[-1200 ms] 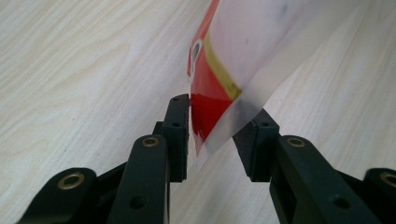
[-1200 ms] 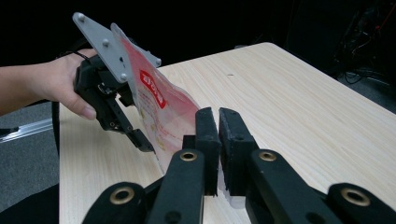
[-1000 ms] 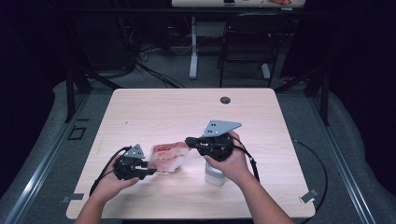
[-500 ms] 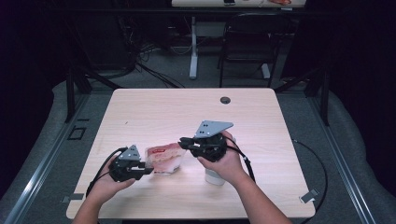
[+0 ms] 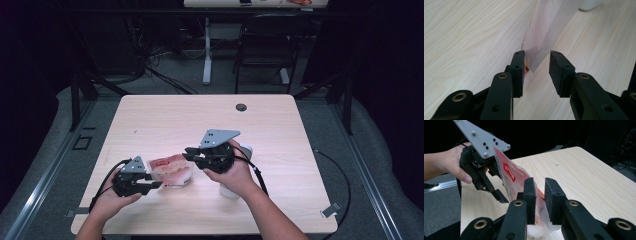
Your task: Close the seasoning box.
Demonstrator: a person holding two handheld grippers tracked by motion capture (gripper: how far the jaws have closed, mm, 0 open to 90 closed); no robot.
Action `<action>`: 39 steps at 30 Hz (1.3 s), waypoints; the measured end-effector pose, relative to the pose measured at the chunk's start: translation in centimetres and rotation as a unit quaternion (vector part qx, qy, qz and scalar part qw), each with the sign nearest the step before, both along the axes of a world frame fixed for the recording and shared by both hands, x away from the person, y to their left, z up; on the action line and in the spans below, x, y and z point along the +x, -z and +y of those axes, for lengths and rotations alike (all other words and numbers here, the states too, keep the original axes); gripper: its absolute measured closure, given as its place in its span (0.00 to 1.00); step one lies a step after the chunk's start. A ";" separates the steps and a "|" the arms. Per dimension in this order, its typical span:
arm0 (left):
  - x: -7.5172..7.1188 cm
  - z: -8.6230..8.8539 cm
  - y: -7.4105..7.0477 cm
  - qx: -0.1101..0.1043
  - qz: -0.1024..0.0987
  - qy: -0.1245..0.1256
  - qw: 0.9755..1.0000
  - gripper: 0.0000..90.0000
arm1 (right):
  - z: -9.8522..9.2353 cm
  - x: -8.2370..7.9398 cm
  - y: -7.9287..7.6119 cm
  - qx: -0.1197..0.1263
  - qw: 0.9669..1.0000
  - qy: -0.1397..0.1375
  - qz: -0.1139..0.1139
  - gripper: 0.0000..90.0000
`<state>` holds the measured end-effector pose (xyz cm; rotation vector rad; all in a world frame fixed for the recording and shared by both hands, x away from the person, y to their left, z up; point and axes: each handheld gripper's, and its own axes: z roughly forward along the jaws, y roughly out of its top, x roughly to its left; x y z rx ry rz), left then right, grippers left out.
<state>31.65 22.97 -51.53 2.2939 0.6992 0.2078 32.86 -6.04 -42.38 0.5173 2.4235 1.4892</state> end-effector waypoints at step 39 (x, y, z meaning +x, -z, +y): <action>-1.2 1.9 0.2 -0.008 -0.010 -0.038 0.999 0.61 | -1.7 -0.5 -1.0 0.029 0.999 0.037 -0.013 0.68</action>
